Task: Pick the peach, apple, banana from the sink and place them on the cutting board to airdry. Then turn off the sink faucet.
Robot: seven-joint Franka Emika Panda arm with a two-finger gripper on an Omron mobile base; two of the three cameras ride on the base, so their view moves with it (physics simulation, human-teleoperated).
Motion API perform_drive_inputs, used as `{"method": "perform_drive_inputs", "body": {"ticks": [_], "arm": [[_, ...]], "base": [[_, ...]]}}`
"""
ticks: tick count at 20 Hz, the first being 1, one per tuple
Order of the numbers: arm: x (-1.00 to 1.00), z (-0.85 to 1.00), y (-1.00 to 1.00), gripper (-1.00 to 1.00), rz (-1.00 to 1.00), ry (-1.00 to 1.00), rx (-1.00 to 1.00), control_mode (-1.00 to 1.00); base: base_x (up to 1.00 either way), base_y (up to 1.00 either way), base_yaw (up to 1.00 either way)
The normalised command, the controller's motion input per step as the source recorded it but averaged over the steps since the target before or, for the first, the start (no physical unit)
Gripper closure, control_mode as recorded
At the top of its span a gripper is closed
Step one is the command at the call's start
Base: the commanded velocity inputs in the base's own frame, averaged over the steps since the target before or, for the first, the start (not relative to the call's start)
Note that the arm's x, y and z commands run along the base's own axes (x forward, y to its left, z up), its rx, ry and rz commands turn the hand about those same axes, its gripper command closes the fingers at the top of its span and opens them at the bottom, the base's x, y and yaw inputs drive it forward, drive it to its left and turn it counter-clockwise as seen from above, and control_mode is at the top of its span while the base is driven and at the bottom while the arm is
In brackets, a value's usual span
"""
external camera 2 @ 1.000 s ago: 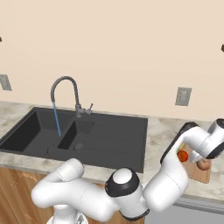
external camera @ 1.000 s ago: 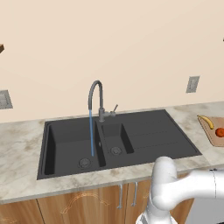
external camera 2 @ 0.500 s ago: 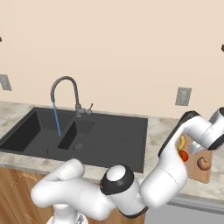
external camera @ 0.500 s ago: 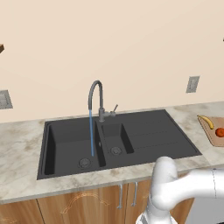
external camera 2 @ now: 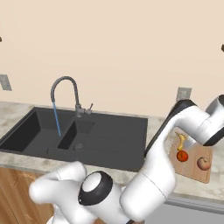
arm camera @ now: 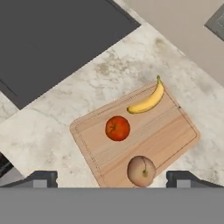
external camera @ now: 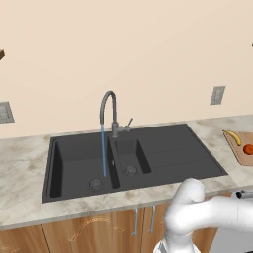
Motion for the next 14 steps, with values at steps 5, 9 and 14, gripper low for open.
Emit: {"method": "perform_drive_inputs", "body": {"ticks": [5,9,14], "arm": [[-0.93,0.11,0.95,-1.0,0.07,-0.26,-0.26,-1.0],[-0.65,0.26,1.0,-1.0,0.15,-0.09,-0.03,-1.0],[-0.36,0.31,1.0,-1.0,0.22,0.0,0.0,-1.0]], "base": [[0.0,0.0,0.0],[0.0,0.0,0.0],[0.0,0.0,0.0]]}}
